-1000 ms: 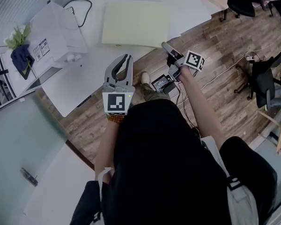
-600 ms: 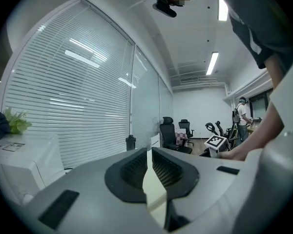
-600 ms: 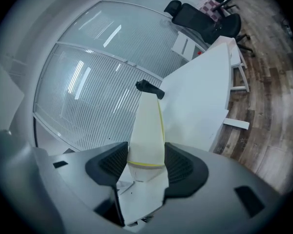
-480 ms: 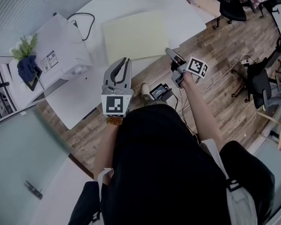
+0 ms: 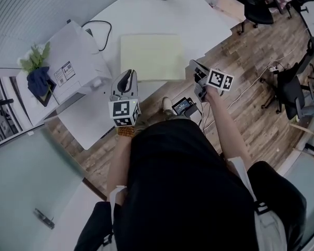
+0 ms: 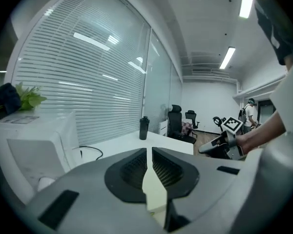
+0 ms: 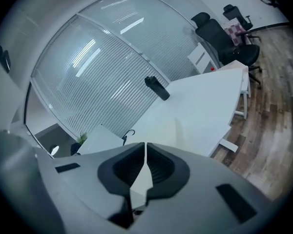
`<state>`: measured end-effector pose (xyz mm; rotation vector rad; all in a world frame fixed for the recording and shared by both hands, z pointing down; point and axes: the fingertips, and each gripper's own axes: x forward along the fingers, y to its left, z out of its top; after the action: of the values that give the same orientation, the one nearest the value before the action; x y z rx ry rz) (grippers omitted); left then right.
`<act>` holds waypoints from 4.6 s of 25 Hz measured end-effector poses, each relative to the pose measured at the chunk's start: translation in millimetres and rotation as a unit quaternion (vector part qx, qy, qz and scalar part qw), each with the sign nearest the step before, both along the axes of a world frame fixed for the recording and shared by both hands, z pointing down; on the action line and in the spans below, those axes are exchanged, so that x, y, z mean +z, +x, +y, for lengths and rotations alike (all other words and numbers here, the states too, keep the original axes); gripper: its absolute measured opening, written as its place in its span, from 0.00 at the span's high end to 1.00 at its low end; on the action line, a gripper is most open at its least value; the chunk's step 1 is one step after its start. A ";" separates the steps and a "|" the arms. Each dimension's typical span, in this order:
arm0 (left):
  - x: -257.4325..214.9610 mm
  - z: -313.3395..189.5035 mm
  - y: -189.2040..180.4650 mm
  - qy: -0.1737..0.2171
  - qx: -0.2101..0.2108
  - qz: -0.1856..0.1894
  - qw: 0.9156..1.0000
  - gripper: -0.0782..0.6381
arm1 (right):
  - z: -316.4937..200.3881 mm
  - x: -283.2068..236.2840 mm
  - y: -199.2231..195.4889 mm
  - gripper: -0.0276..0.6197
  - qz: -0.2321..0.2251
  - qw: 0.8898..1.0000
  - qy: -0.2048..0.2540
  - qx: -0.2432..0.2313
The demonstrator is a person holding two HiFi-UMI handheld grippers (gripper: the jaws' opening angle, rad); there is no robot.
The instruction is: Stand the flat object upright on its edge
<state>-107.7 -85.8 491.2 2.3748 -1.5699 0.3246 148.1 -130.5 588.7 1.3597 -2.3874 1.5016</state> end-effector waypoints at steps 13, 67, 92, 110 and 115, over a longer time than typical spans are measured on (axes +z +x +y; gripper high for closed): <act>132.1 20.5 -54.8 -0.180 -0.033 -0.021 0.983 0.77 | 31.9 70.9 -13.4 0.66 -0.023 0.996 -0.081 0.027; 185.3 32.0 -51.5 -0.320 -0.023 0.083 0.943 0.67 | 21.2 99.2 -16.4 0.66 0.087 0.990 -0.094 -0.057; 191.2 34.8 -44.1 -0.339 -0.027 0.136 0.931 0.67 | 11.0 46.7 -9.4 0.75 0.190 0.975 -0.026 -0.109; 188.6 38.5 -31.9 -0.347 -0.004 0.169 0.923 0.69 | 9.8 -19.3 -23.5 0.77 0.234 0.960 0.048 -0.148; 187.4 41.1 -30.8 -0.344 -0.005 0.170 0.923 0.69 | 10.1 -38.0 -31.5 0.78 0.251 0.952 0.073 -0.158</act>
<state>-138.5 -44.7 678.6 1.7562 -1.0702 0.3639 116.6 -120.4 550.7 1.1324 -2.2666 0.7954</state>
